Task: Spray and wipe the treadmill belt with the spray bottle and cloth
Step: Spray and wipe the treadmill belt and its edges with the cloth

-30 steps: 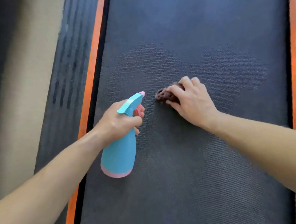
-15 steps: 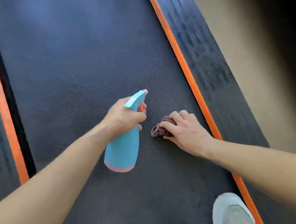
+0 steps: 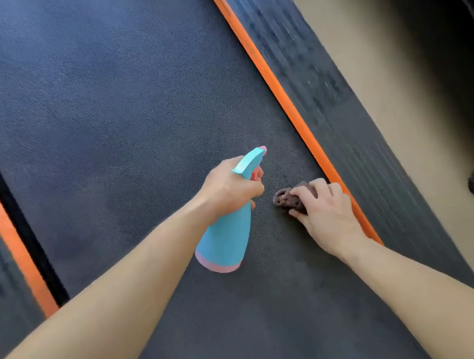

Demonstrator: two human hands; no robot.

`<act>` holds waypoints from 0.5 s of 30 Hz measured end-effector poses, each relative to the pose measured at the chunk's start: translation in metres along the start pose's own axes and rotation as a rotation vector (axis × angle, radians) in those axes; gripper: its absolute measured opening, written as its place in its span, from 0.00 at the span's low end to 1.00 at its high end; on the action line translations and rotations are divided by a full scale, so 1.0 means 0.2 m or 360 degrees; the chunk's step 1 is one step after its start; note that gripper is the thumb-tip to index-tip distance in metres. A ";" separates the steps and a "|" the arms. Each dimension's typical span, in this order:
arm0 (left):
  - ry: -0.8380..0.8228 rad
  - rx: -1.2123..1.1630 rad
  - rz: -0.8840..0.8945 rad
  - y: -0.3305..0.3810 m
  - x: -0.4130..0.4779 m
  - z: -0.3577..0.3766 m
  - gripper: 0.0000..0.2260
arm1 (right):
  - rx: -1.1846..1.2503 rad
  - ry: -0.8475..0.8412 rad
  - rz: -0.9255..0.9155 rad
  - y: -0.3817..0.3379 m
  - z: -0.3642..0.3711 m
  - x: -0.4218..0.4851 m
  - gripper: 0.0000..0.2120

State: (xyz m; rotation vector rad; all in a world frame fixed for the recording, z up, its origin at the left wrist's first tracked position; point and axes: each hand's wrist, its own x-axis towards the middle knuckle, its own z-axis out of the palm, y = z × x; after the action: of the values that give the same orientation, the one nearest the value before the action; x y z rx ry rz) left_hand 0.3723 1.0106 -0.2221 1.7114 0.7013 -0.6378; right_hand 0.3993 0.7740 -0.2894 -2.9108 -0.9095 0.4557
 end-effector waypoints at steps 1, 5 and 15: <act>-0.0006 -0.0005 -0.0009 -0.01 -0.01 0.00 0.10 | 0.0013 0.0008 0.0008 0.00 0.01 0.01 0.16; 0.0058 -0.0055 -0.0047 -0.06 -0.03 0.01 0.13 | 0.0023 0.0156 0.0032 -0.02 0.07 0.01 0.16; 0.0257 0.0046 -0.0074 -0.03 -0.12 0.19 0.05 | 0.0058 0.0435 -0.0141 0.03 0.13 -0.03 0.15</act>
State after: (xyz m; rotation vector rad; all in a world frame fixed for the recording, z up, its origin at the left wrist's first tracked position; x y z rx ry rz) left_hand 0.3505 0.9725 -0.2173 1.7919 0.8507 -0.5478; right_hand 0.3908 0.7651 -0.3143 -2.7919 -0.9704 0.0645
